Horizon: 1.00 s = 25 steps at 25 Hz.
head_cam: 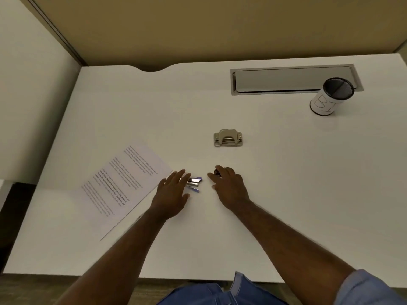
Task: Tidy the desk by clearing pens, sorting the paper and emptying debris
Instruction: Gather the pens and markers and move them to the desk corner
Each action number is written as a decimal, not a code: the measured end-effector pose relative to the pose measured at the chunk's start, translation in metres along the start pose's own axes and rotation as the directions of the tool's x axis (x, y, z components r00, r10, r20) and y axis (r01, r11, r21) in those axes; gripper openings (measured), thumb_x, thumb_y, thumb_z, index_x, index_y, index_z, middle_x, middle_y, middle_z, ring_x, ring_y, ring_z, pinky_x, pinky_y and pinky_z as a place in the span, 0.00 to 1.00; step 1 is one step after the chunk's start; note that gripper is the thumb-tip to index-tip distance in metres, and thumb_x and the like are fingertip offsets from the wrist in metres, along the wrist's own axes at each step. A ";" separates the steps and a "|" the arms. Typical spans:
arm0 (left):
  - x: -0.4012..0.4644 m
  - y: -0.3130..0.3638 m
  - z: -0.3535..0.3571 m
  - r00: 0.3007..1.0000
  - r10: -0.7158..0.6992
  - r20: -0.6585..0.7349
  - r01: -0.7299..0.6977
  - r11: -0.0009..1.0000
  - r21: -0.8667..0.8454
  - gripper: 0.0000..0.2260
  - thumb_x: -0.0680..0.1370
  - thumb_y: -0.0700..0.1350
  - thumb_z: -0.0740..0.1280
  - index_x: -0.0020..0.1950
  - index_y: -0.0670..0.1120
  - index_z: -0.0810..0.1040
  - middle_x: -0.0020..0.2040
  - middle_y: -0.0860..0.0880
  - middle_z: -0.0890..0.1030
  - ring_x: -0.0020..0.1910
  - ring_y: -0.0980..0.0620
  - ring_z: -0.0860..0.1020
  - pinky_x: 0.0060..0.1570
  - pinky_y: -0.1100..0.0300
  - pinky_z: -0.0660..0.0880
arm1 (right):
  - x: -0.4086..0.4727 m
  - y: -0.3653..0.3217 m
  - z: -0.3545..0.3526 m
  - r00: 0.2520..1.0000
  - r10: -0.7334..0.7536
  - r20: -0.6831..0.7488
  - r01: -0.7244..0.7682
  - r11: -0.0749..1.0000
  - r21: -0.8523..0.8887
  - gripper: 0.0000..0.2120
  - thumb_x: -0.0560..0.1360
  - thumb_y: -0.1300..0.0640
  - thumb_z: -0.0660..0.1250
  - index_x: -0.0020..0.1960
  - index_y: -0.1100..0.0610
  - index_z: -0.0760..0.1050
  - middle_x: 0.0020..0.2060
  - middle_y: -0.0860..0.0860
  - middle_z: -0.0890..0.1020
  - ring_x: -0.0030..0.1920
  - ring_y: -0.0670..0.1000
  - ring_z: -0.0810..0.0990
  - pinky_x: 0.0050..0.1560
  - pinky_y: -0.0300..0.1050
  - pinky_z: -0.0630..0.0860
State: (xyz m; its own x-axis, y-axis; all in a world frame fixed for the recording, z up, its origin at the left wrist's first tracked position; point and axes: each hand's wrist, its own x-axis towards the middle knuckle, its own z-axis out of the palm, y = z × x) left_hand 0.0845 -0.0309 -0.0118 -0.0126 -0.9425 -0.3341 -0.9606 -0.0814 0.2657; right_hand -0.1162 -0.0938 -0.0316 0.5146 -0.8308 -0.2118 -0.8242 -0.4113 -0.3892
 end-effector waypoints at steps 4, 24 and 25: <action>0.009 0.003 0.006 0.991 0.096 -0.097 -0.094 0.995 0.029 0.22 0.76 0.47 0.67 0.70 0.50 0.69 0.70 0.48 0.70 0.70 0.45 0.67 0.65 0.47 0.64 | -0.012 0.004 0.003 0.995 0.066 -0.077 -0.066 0.998 0.005 0.14 0.73 0.68 0.62 0.57 0.58 0.76 0.53 0.56 0.77 0.53 0.58 0.75 0.46 0.52 0.76; 0.030 0.206 -0.015 0.989 0.005 0.147 0.134 0.373 -0.918 0.09 0.78 0.42 0.67 0.58 0.49 0.75 0.54 0.51 0.80 0.52 0.50 0.80 0.53 0.60 0.76 | -0.094 0.095 -0.087 0.895 0.411 -0.173 -0.198 0.714 0.671 0.10 0.72 0.62 0.70 0.53 0.60 0.81 0.50 0.50 0.75 0.47 0.45 0.76 0.44 0.20 0.69; 0.034 0.226 -0.013 0.984 0.032 0.178 0.160 0.308 -0.938 0.10 0.78 0.41 0.66 0.59 0.46 0.75 0.55 0.48 0.80 0.53 0.49 0.80 0.56 0.56 0.77 | -0.102 0.112 -0.095 0.906 0.390 -0.166 -0.177 0.704 0.688 0.12 0.71 0.59 0.72 0.53 0.59 0.81 0.50 0.49 0.74 0.47 0.45 0.77 0.46 0.22 0.71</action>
State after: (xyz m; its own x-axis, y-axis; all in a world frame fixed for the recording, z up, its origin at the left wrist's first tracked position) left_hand -0.1288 -0.0851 0.0490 -0.0924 -0.8718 -0.4810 -0.0378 -0.4797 0.8766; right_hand -0.2829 -0.0904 0.0314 0.1055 -0.9751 -0.1951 -0.5086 0.1156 -0.8532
